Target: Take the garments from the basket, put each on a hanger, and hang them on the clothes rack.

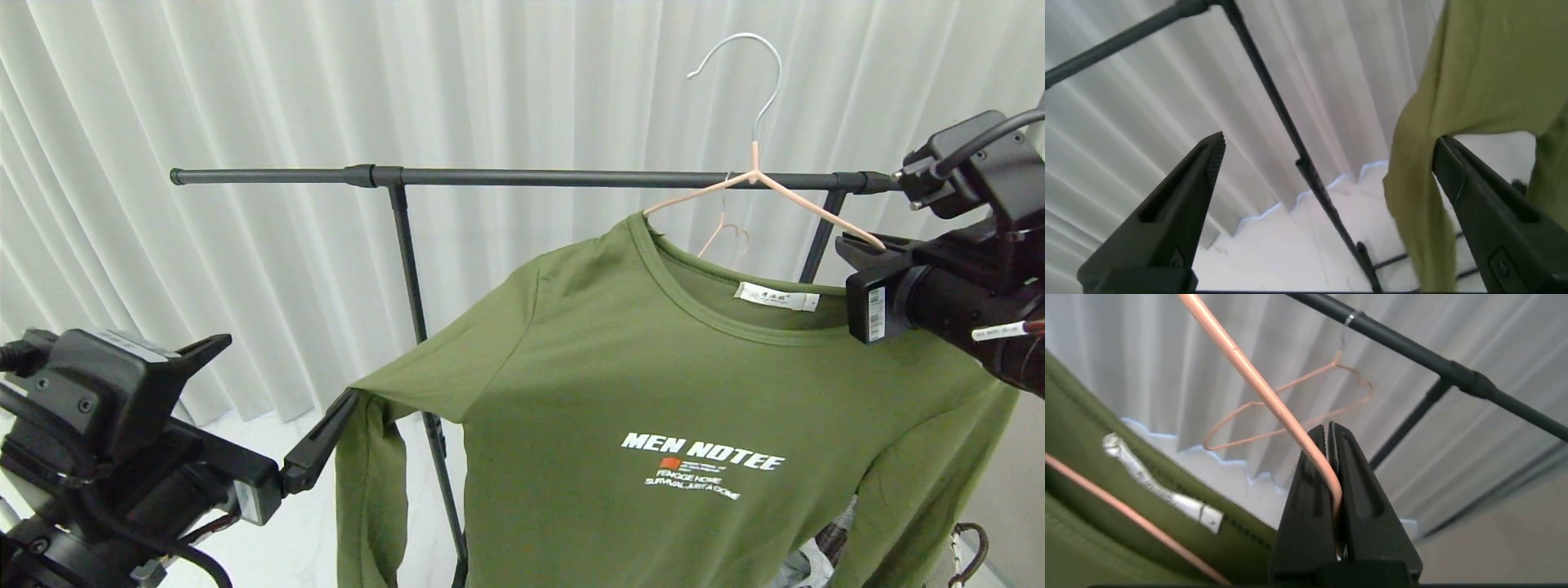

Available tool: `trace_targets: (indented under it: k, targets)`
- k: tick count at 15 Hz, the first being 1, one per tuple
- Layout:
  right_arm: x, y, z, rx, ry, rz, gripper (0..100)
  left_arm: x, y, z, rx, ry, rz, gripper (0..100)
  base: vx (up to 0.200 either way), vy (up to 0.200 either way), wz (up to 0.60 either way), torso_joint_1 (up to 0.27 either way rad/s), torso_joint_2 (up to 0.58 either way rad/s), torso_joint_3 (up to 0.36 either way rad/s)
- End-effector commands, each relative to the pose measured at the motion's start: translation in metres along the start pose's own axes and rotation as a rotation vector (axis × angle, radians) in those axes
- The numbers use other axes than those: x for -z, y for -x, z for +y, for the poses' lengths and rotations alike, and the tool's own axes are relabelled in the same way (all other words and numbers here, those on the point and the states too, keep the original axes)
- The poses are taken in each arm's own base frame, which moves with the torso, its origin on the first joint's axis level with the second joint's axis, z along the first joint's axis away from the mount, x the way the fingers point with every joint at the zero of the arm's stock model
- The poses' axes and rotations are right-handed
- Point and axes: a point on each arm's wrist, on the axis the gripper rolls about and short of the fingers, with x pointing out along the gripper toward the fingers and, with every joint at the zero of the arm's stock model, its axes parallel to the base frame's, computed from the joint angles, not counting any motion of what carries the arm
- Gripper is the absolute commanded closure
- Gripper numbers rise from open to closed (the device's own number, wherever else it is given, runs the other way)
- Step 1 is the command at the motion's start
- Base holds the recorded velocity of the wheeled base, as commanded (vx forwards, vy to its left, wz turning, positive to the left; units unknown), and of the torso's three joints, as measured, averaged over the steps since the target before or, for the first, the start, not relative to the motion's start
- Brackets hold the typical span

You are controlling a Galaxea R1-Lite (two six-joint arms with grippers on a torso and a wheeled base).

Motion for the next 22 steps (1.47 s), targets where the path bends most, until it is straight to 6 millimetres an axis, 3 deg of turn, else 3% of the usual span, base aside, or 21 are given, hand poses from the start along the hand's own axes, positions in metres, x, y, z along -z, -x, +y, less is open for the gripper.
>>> trace_targets:
  k: [1,8,13,22]
  targets:
    - [0.002,-0.004,0.0,0.018,0.004,0.015,100,-0.008,-0.002,0.003,-0.016,0.019,-0.028,0,0.0,0.0,0.0,0.0,0.0,0.0]
    - [0.004,-0.005,-0.009,0.113,-0.026,0.032,100,-0.002,-0.002,0.001,-0.008,0.006,0.002,0,0.0,0.0,0.0,0.0,0.0,0.0]
    - [0.022,0.0,0.016,0.07,0.033,0.106,100,0.009,-0.008,0.003,-0.092,-0.018,0.088,0,0.0,0.0,0.0,0.0,0.0,0.0]
    - [0.023,-0.003,0.018,0.069,0.022,0.111,100,0.01,-0.006,0.004,-0.094,-0.031,0.082,0,0.022,0.0,0.0,0.0,0.0,0.0]
